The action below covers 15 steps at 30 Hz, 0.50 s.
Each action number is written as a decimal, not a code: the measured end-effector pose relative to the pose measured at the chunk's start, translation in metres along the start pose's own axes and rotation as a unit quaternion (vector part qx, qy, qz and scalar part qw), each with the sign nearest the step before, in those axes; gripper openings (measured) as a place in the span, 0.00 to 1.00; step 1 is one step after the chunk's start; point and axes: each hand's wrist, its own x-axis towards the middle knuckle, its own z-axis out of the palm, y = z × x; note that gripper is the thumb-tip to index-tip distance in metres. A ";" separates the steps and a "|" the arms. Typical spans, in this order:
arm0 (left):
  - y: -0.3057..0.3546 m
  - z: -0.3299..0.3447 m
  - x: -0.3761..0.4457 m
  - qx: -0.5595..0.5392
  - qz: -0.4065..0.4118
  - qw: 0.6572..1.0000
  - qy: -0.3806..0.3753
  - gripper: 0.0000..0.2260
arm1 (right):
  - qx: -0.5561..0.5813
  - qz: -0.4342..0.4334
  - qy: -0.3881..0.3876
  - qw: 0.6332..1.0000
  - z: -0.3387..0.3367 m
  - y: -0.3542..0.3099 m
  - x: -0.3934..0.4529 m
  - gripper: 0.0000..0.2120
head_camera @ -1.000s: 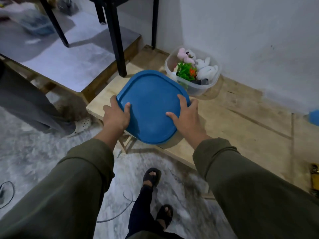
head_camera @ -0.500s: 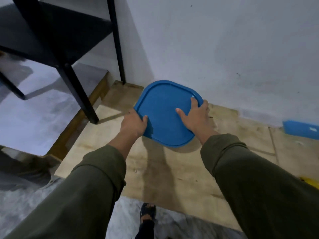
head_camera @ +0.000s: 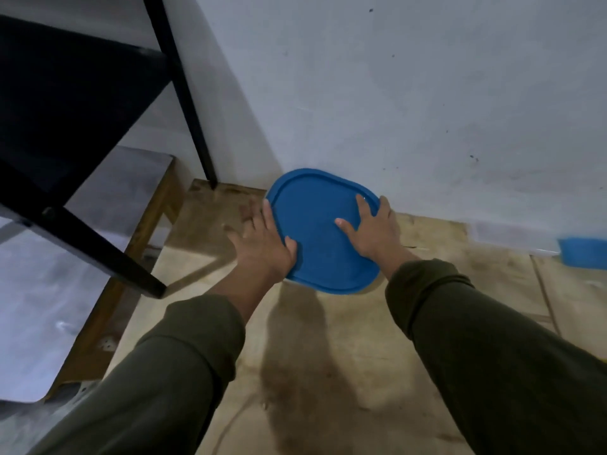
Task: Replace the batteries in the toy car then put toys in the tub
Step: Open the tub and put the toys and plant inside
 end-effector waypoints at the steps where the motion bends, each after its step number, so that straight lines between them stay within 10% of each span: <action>1: 0.002 0.002 0.000 0.016 0.029 0.999 0.002 0.33 | -0.008 -0.010 0.000 1.000 0.000 0.000 0.004 0.36; 15: 0.013 0.014 0.014 0.062 0.118 0.991 -0.004 0.34 | -0.051 -0.079 0.053 0.994 0.009 0.008 0.025 0.32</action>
